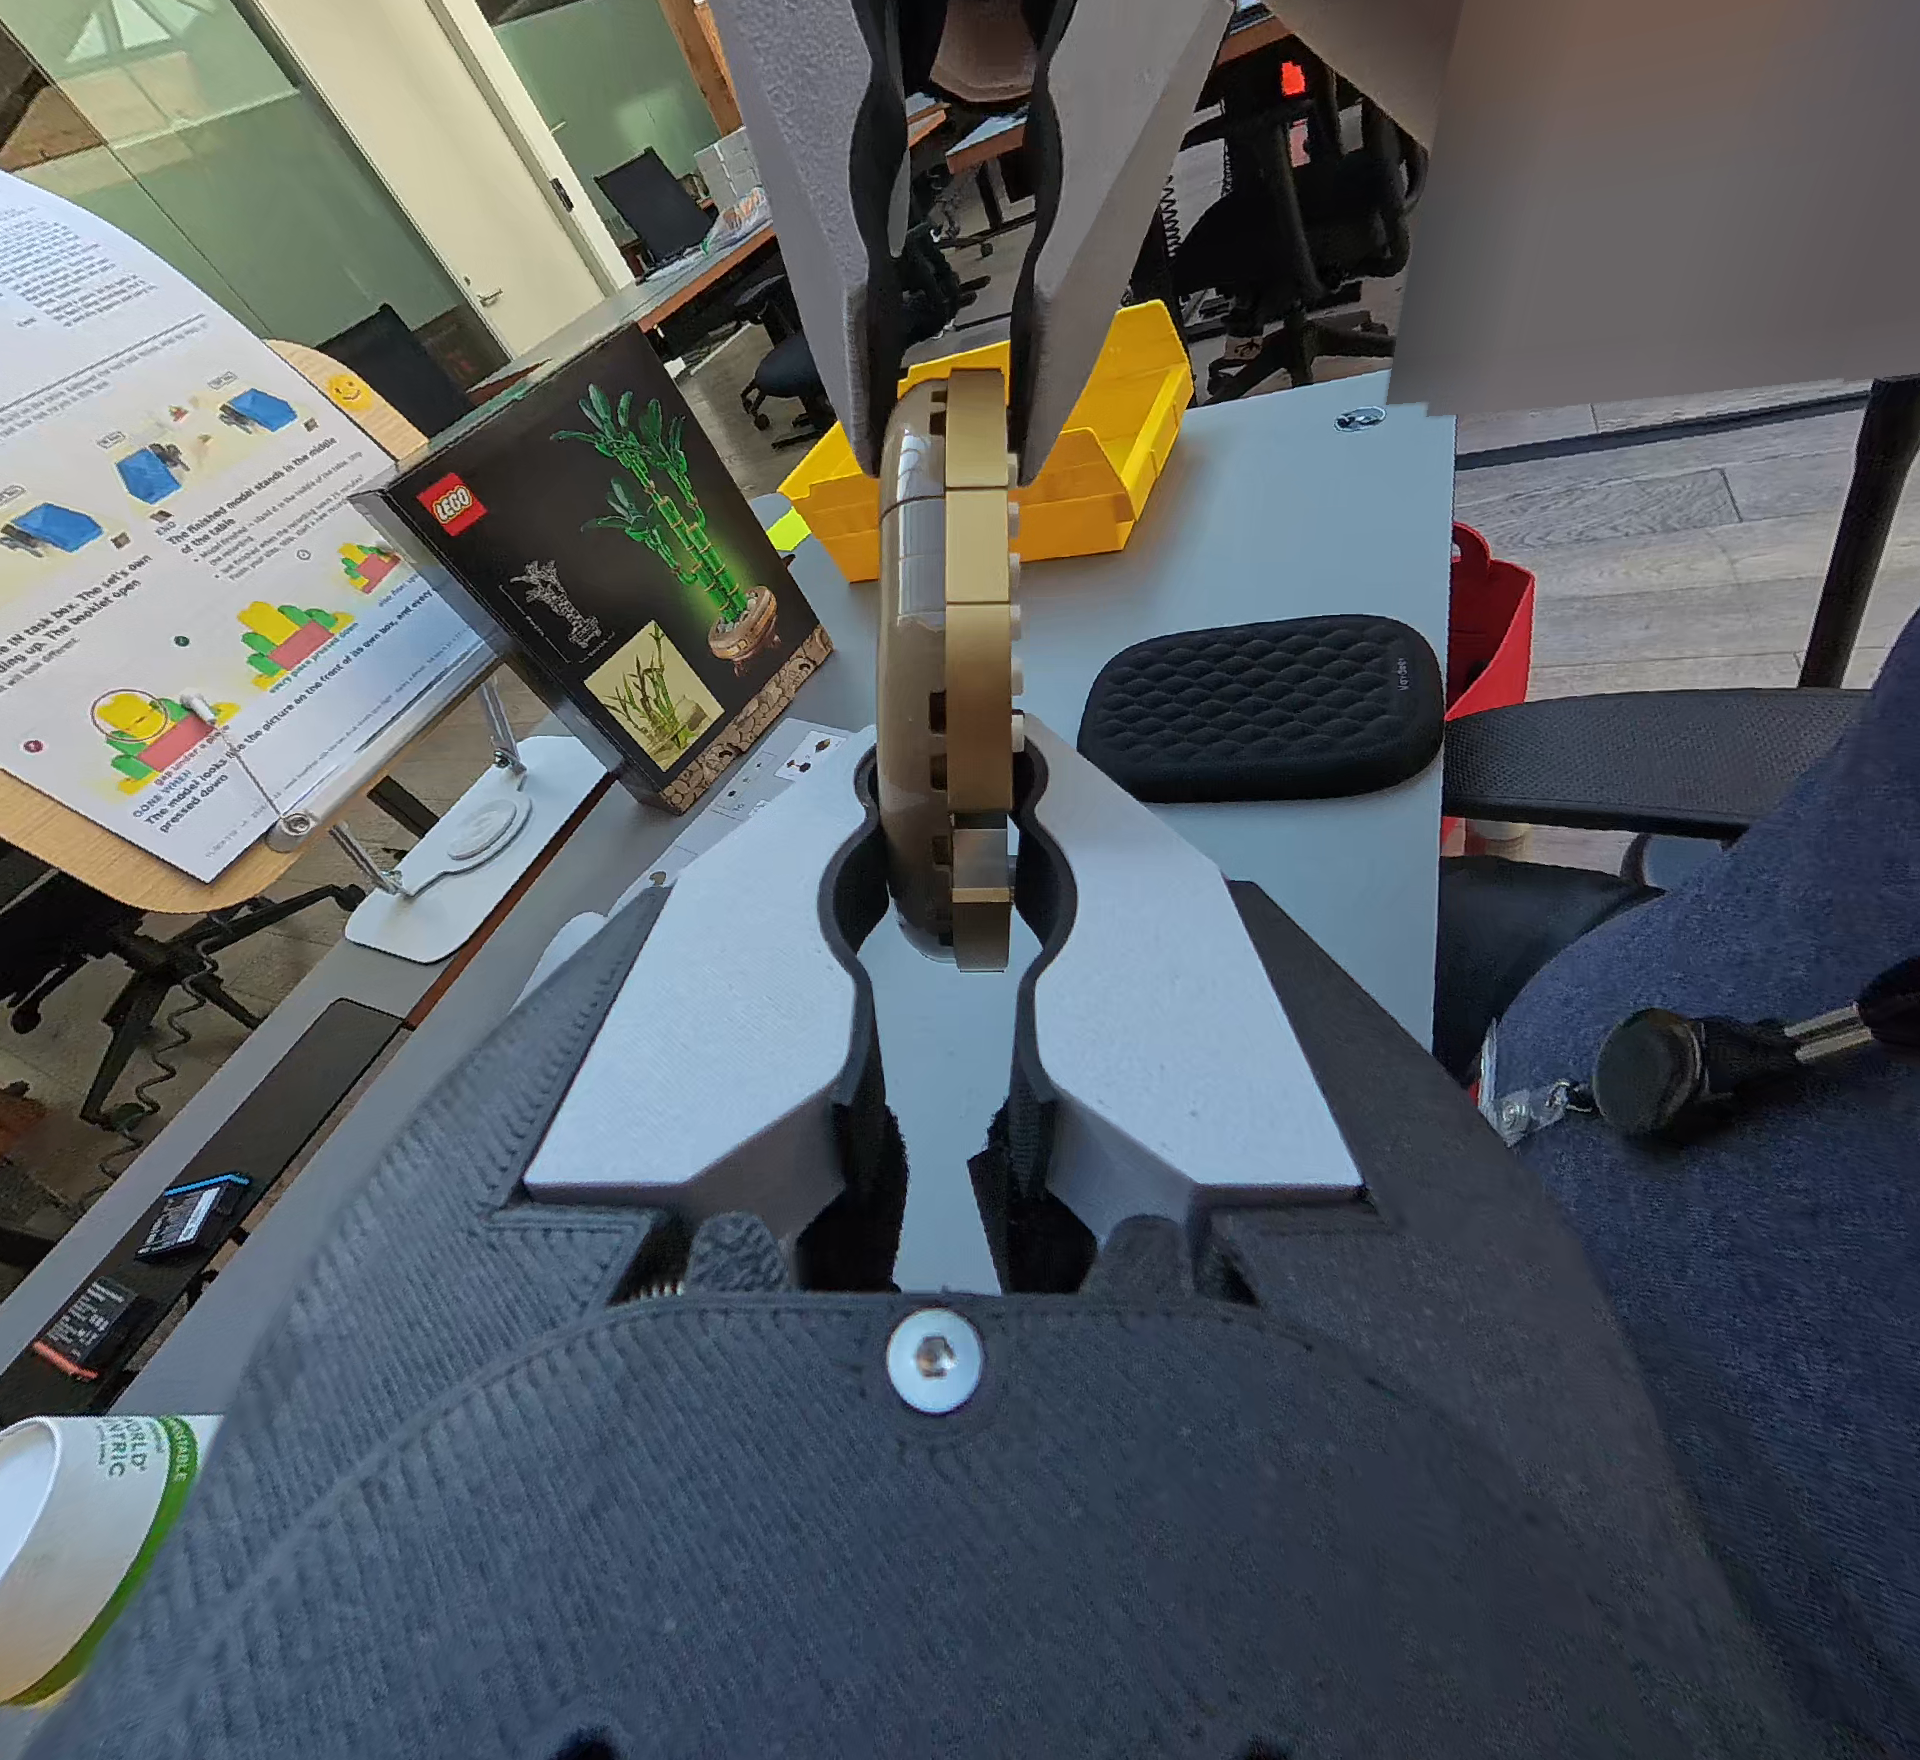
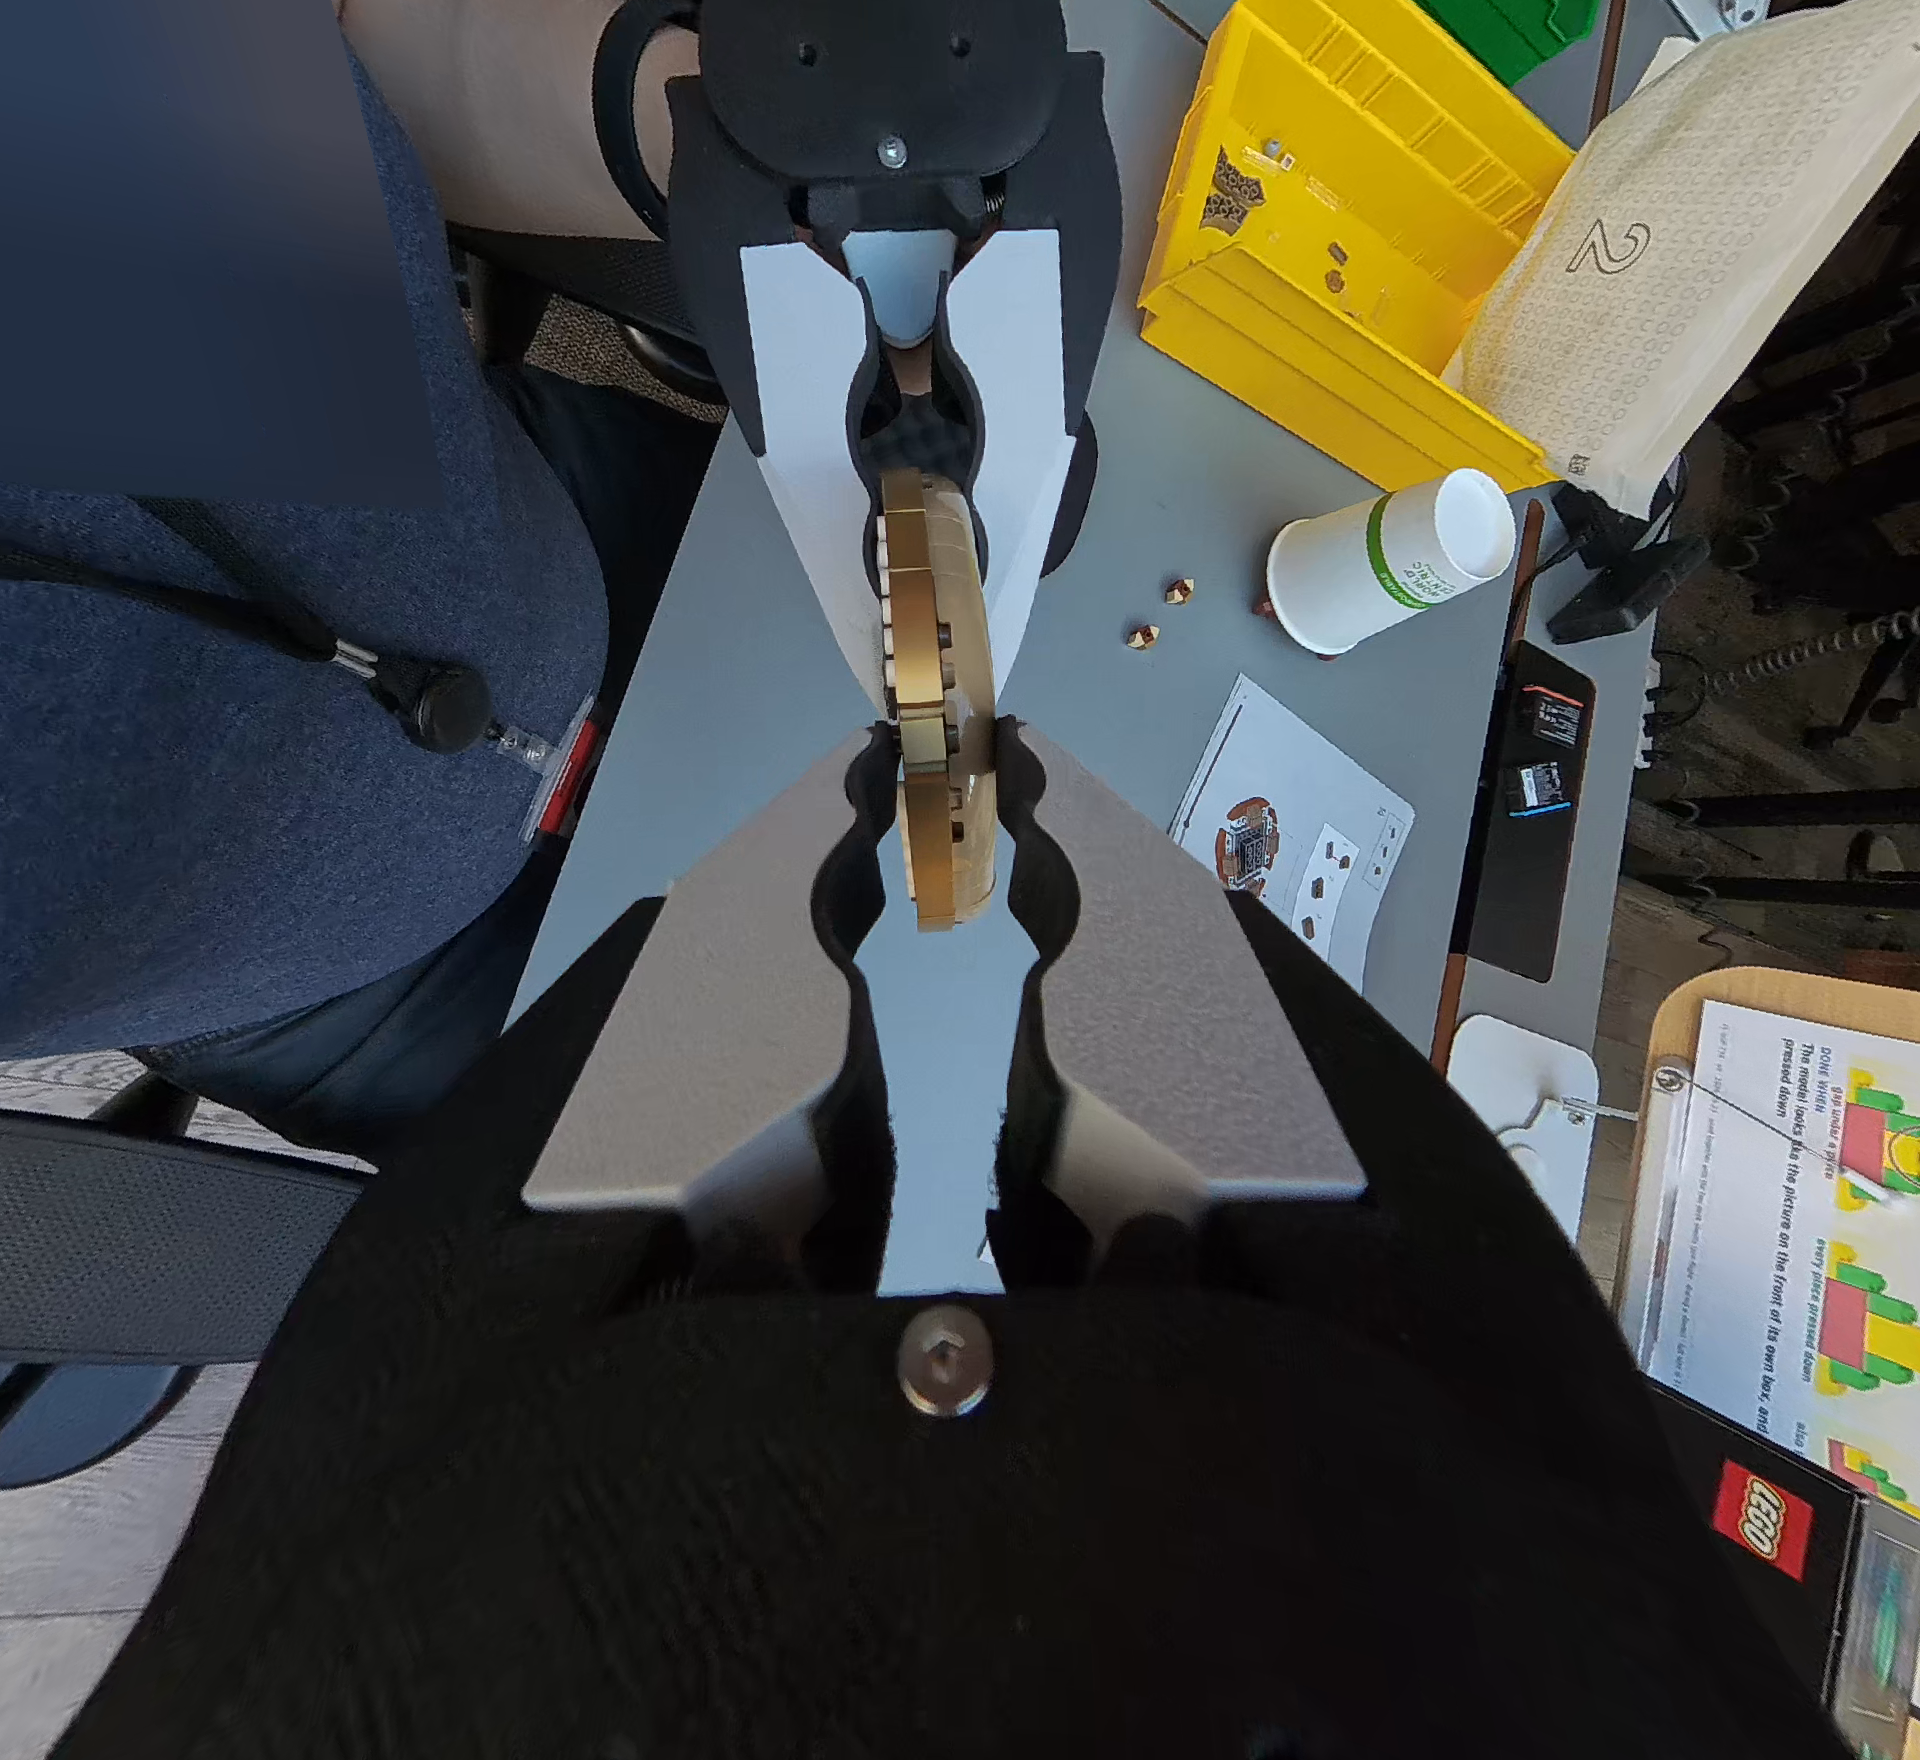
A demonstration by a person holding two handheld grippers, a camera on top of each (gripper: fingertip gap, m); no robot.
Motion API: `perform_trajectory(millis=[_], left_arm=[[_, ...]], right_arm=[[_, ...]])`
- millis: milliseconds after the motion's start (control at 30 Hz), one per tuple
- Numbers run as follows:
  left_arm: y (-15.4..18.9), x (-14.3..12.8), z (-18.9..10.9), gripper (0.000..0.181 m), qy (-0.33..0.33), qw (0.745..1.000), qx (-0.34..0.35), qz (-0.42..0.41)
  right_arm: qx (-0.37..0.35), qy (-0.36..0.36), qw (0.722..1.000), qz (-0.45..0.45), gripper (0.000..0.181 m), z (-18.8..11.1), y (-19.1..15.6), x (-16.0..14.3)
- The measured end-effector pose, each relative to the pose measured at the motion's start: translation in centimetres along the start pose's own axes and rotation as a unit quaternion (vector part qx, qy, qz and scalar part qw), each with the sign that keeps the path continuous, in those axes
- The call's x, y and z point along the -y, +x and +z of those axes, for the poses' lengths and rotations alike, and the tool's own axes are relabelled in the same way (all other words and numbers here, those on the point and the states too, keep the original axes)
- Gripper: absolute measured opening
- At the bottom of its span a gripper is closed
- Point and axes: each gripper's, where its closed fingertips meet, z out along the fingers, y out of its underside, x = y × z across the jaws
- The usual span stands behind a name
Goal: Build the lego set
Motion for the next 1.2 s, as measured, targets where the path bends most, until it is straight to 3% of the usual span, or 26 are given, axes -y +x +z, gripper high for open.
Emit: perform_trajectory(millis=[467, 900, 1200], left_arm=[[-0.05, -0.21, 0.31, 0.017, -0.010, 1.000, 0.005, 0.005], [-0.26, 0.08, -0.08, 0.017, 0.008, 1.000, -0.004, -0.022], [0.12, -0.15, 0.17, 0.017, 0.001, 1.000, -0.010, -0.018]], right_arm=[[0.025, -0.003, 0.999, 0.028, 0.020, 0.49, -0.08, -0.56], [0.002, 0.010, 1.000, 0.009, 0.018, 0.30, 0.40, 0.11], [0.035, 0.001, 0.999, 0.031, 0.024, 0.38, -0.29, -0.48]])
